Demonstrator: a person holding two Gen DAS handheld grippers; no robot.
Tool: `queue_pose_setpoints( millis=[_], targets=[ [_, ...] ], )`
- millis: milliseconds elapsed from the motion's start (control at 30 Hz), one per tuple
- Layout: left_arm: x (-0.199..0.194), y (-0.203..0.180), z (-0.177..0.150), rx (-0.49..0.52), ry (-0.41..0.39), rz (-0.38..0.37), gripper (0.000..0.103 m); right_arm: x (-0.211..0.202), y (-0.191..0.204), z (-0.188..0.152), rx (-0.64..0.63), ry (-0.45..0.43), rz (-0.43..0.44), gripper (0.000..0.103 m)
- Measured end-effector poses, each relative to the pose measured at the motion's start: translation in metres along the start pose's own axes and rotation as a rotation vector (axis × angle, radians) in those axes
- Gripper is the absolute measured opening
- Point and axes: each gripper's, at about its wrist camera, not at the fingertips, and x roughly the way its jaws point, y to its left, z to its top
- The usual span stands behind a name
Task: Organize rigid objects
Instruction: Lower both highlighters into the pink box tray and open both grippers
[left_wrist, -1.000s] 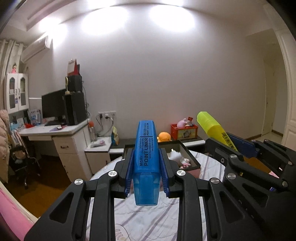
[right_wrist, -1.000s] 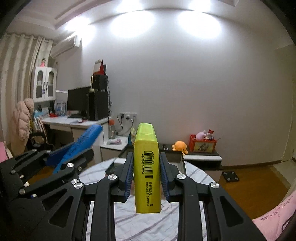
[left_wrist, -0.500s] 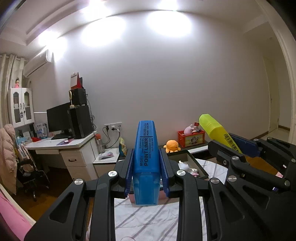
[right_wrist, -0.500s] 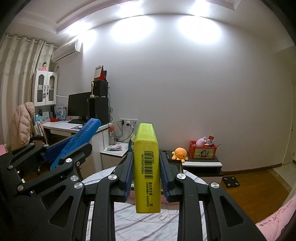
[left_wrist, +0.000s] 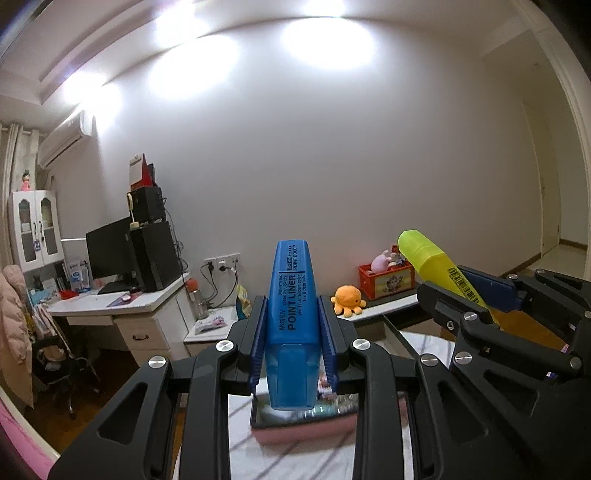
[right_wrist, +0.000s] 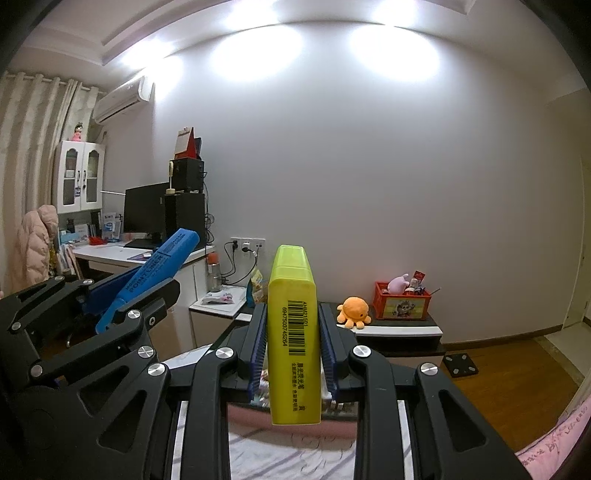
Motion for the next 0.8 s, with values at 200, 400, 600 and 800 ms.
queue_pose_setpoints(
  millis=[200, 400, 600, 800],
  targets=[
    [0.062, -0.003, 0.005, 0.001, 0.034, -0.029, 0.027, 0.047, -0.012, 0.007, -0.019, 0.019, -0.017, 0.027],
    [0.14, -0.009, -0.02, 0.008, 0.163, -0.06, 0.027, 0.116, -0.023, -0.007, -0.027, 0.108, -0.014, 0.027],
    [0.206, -0.018, -0.065, 0.015, 0.339, -0.092, 0.027, 0.18, -0.03, -0.044, -0.023, 0.265, 0.006, 0.027],
    [0.234, -0.026, -0.089, 0.024, 0.418, -0.089, 0.029, 0.213, -0.036, -0.07, -0.009, 0.371, 0.028, 0.028]
  ],
)
